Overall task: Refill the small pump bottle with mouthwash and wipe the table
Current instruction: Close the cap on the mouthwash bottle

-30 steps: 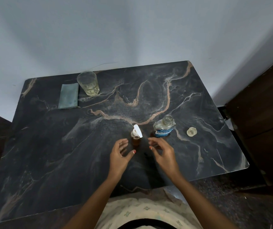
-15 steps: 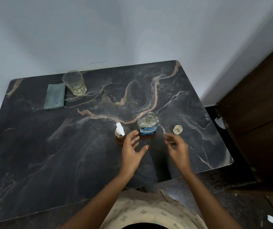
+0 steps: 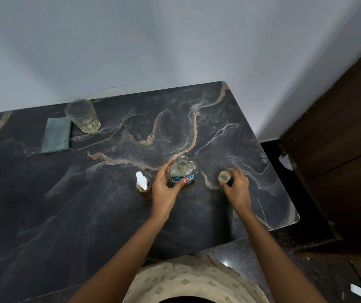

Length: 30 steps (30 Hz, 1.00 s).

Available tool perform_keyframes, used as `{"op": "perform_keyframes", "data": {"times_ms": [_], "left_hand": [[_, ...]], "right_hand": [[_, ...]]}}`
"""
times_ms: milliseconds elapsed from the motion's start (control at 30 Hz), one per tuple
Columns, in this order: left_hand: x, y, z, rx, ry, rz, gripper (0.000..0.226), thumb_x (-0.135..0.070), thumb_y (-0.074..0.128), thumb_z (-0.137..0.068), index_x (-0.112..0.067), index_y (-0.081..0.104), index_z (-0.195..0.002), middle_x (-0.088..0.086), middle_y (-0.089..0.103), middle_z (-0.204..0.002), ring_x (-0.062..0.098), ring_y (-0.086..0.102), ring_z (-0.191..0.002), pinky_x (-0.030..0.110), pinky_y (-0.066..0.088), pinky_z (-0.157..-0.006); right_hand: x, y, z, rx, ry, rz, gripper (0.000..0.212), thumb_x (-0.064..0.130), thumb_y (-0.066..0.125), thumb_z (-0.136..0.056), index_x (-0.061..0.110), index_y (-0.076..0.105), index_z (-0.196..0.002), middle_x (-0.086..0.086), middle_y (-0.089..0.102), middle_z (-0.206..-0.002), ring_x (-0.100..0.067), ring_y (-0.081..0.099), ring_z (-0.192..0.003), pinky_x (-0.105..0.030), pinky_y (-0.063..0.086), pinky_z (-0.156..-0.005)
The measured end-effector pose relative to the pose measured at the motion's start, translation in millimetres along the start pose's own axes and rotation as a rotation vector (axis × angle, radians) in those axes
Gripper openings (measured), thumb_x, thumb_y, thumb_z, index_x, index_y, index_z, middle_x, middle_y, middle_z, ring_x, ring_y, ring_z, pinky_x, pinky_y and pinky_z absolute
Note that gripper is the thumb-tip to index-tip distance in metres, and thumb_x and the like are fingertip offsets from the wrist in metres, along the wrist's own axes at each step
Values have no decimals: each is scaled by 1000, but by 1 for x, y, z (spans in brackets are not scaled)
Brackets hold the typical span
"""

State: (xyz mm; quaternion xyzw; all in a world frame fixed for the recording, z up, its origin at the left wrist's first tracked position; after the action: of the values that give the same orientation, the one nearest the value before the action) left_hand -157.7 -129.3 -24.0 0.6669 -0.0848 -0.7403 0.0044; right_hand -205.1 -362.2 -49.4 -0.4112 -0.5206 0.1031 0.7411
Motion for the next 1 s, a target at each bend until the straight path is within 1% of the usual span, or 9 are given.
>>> {"op": "perform_keyframes", "data": {"times_ms": [100,233,333,467,667,733,833,900,1000], "left_hand": [[2,0,-2,-1,-6,16,55,4,70,-71,-34,55,-107,-10,62,-113,3,59,-107,14,48,-85],[3,-1,-4,-24,-2,-2,52,3,71,-70,-35,57,-102,-11,63,-109,3,60,-104,15,48,-85],[3,-1,-4,-17,-3,-22,53,3,71,-70,-36,56,-103,-12,64,-107,2,61,-103,15,48,-86],[4,-2,-5,-17,-8,-38,54,4,72,-69,-35,55,-104,-10,64,-108,5,61,-104,19,49,-88],[-2,-2,-5,-18,32,-50,55,4,73,-68,-39,58,-100,-8,65,-108,6,62,-102,16,48,-87],[-3,-2,-5,-13,41,-53,57,5,73,-68,-40,58,-100,-11,65,-107,3,62,-101,13,47,-84],[-2,-1,-5,0,25,-49,56,3,73,-68,-39,56,-103,-13,65,-106,2,61,-101,14,47,-85],[-1,-1,-6,8,21,-58,56,1,73,-69,-38,54,-106,-13,63,-108,3,60,-103,16,47,-87],[-1,-1,-5,7,17,-71,56,-1,74,-70,-39,54,-106,-13,63,-107,3,60,-104,19,47,-89]], "right_hand": [[-4,2,-3,7,25,-28,37,5,67,-78,7,55,-113,-13,56,-116,-29,45,-113,-39,39,-95],[0,0,-5,12,2,-60,32,3,69,-76,7,58,-106,-12,58,-109,-28,51,-106,-41,45,-91],[19,-6,-5,12,-63,-136,29,2,71,-74,9,60,-100,-3,56,-101,-24,56,-97,-31,48,-81],[75,-18,1,45,-228,-196,32,0,72,-70,7,60,-99,-2,53,-98,-20,59,-89,-28,49,-82],[165,-31,22,198,-533,-95,37,0,69,-71,9,60,-105,3,45,-98,-10,51,-87,-8,41,-82],[183,-28,30,245,-613,30,42,2,69,-73,10,59,-113,1,46,-101,-11,48,-92,-11,40,-84],[200,-23,40,265,-724,225,48,3,67,-75,13,55,-120,-4,54,-112,-21,50,-101,-25,39,-89],[207,-22,43,281,-746,229,48,2,67,-75,15,54,-120,-2,56,-116,-21,49,-104,-22,34,-89],[211,-18,44,350,-744,200,42,1,68,-74,16,56,-112,0,59,-115,-20,48,-108,-25,37,-91]]}}
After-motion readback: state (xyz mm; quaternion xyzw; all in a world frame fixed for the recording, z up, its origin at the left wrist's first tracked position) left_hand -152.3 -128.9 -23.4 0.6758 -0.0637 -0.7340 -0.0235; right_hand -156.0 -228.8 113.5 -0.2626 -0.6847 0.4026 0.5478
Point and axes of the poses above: each hand's wrist, its own z-axis away from the middle knuckle, its own y-axis out of the palm, x = y × z, the point moved 10 cm from there along -z, towards the middle knuckle
